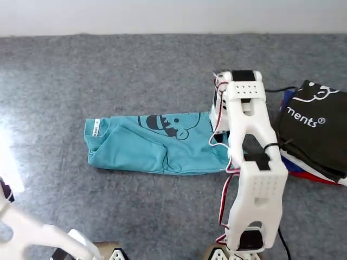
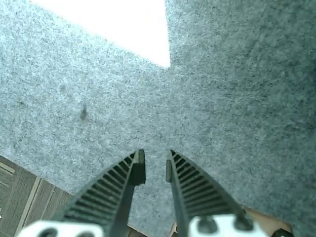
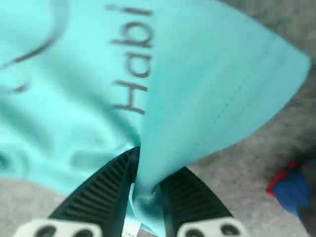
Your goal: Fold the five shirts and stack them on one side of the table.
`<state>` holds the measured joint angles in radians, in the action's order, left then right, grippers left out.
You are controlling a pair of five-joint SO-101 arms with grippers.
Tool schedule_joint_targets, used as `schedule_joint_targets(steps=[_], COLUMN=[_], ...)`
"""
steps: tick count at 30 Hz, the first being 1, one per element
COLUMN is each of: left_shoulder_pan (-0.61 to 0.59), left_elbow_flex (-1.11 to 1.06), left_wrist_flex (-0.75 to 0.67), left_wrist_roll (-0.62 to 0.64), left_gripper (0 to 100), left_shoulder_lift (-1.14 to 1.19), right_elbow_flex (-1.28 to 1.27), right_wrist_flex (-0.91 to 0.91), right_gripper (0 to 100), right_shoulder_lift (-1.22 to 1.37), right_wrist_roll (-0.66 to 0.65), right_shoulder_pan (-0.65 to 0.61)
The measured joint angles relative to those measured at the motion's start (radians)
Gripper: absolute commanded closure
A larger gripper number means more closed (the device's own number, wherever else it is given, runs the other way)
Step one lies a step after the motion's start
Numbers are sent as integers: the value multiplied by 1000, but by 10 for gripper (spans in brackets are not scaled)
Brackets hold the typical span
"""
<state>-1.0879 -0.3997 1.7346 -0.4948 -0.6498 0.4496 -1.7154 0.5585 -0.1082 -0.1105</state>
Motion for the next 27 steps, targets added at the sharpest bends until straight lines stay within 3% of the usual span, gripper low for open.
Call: schedule_joint_targets(steps=[13, 20, 27], left_shoulder_pan=[0, 0, 0], left_elbow_flex=[-68, -91, -91], left_wrist_flex=[0, 0, 0], left_wrist_roll=[0, 0, 0], left_gripper=[921, 921, 920], left_shoulder_lift=[-2, -2, -2], right_elbow_flex=[0, 0, 0], right_wrist_flex=[-12, 195, 384], right_gripper=[989, 989, 987], right_shoulder_lift=[-276, -262, -132], right_wrist_roll=[-3, -3, -3], right_shoulder_pan=[-396, -585, -695])
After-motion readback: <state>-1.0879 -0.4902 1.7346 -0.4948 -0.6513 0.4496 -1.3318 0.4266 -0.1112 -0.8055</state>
